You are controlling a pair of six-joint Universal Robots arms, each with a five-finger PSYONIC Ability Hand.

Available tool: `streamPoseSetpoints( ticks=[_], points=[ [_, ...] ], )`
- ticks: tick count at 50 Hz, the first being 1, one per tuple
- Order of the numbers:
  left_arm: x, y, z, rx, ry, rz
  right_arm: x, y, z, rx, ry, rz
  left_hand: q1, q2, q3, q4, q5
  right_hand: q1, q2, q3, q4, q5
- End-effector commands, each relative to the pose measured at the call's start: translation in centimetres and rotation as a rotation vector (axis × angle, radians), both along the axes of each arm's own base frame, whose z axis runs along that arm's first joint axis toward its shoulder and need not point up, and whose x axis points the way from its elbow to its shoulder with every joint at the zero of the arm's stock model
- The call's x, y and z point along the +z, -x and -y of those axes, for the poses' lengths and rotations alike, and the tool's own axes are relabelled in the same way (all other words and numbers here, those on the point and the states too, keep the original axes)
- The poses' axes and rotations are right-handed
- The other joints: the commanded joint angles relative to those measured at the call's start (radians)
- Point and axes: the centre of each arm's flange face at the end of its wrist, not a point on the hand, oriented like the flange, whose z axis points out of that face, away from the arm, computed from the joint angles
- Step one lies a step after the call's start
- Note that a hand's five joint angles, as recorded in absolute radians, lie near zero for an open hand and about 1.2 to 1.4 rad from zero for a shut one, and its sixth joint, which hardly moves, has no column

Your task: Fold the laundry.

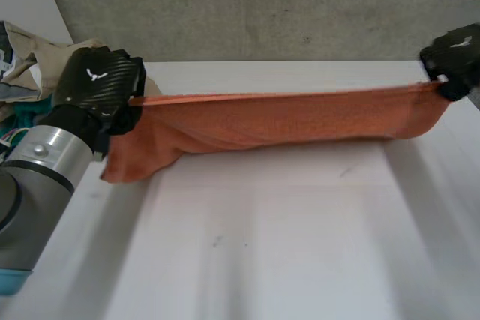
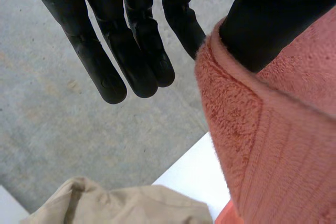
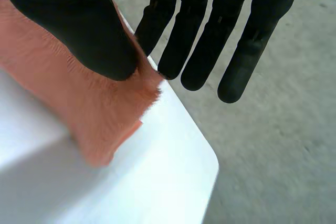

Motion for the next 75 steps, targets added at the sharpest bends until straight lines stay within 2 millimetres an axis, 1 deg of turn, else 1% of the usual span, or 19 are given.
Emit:
streamPoseSetpoints(
  ticks=[1,9,13,17,19,21,22,24,25,27,29,34,36,39,42,53,61,68,75],
  points=[
    [-0.5,-0.6,-0.2,-0.024,-0.084,0.032,1.9,1.4,-3.9,-0.022,-0.107,-0.015,0.224,0.199,0.203,0.197,0.233,0.274,0.219,0.209,0.199,0.234],
    [-5.1,0.6,1.1,-0.103,-0.223,0.08,-2.8,0.8,-4.5,0.053,-0.246,-0.049,0.224,0.199,0.203,0.197,0.233,0.274,0.219,0.209,0.199,0.234],
    [-6.2,1.4,4.1,-0.097,-0.229,0.083,-5.5,0.8,-2.2,0.041,-0.251,-0.041,0.224,0.199,0.203,0.197,0.233,0.274,0.219,0.209,0.199,0.234],
    [-5.1,2.7,7.9,-0.095,-0.147,0.08,-5.4,1.0,1.3,-0.017,-0.129,-0.019,0.224,0.199,0.203,0.197,0.233,0.274,0.219,0.209,0.199,0.234],
    [-3.7,3.2,9.6,-0.091,-0.076,0.08,-3.7,0.2,3.4,-0.054,0.004,0.038,0.224,0.199,0.203,0.197,0.233,0.274,0.219,0.209,0.199,0.234],
    [-0.4,3.8,12.0,-0.073,0.059,0.066,-1.7,-0.6,4.7,-0.067,0.127,0.095,0.224,0.199,0.203,0.197,0.233,0.274,0.219,0.209,0.199,0.234],
    [1.0,3.9,12.6,-0.063,0.109,0.056,0.7,-1.3,5.7,-0.075,0.262,0.165,0.224,0.199,0.203,0.197,0.233,0.274,0.219,0.209,0.199,0.234],
    [5.3,3.9,14.1,-0.015,0.27,0.001,3.1,-1.6,6.5,-0.078,0.397,0.244,0.224,0.199,0.203,0.197,0.233,0.274,0.219,0.209,0.199,0.234],
    [6.8,3.8,14.3,0.0,0.328,-0.025,5.6,-1.7,6.8,-0.076,0.538,0.324,0.224,0.199,0.203,0.197,0.233,0.274,0.219,0.209,0.199,0.234],
    [10.2,3.6,14.8,0.043,0.473,-0.088,7.5,-1.5,6.8,-0.074,0.638,0.376,0.224,0.199,0.203,0.197,0.233,0.274,0.219,0.209,0.199,0.234],
    [11.4,3.4,14.8,0.061,0.533,-0.12,10.0,-1.4,6.3,-0.059,0.773,0.432,0.224,0.199,0.203,0.197,0.233,0.274,0.219,0.209,0.199,0.234],
    [13.3,3.2,13.5,0.065,0.57,-0.138,10.7,-1.5,5.2,-0.038,0.799,0.438,0.224,0.199,0.203,0.197,0.233,0.274,0.219,0.209,0.199,0.234],
    [12.2,2.8,12.9,0.066,0.49,-0.109,10.5,-1.6,4.9,-0.032,0.78,0.433,0.224,0.199,0.203,0.197,0.233,0.274,0.219,0.209,0.199,0.234],
    [9.5,2.7,11.9,0.057,0.37,-0.065,8.0,-1.7,4.7,-0.019,0.673,0.412,0.224,0.199,0.203,0.197,0.233,0.274,0.219,0.209,0.199,0.234],
    [7.2,2.3,10.9,0.054,0.274,-0.031,4.9,-1.8,4.2,0.007,0.543,0.392,0.224,0.199,0.203,0.197,0.233,0.274,0.219,0.209,0.199,0.234],
    [-5.3,0.8,5.5,0.021,-0.073,0.1,-6.2,-1.2,0.2,0.016,0.086,0.324,0.224,0.199,0.203,0.197,0.233,0.274,0.219,0.209,0.199,0.234],
    [-12.6,0.5,5.3,0.011,-0.183,0.165,-11.8,0.7,-1.0,0.002,-0.072,0.264,0.224,0.199,0.203,0.197,0.233,0.274,0.219,0.209,0.199,0.234],
    [-14.9,-1.1,7.0,0.06,-0.181,0.261,-12.7,1.0,-0.7,-0.003,-0.08,0.221,-0.364,-0.39,-0.385,-0.391,-0.355,0.274,0.219,0.209,0.199,0.234],
    [-14.9,-2.3,7.8,0.097,-0.163,0.283,-12.7,1.2,-0.5,-0.008,-0.079,0.217,-0.424,-0.45,-0.445,-0.451,-0.416,0.274,0.219,0.209,0.199,0.234]
  ],
)
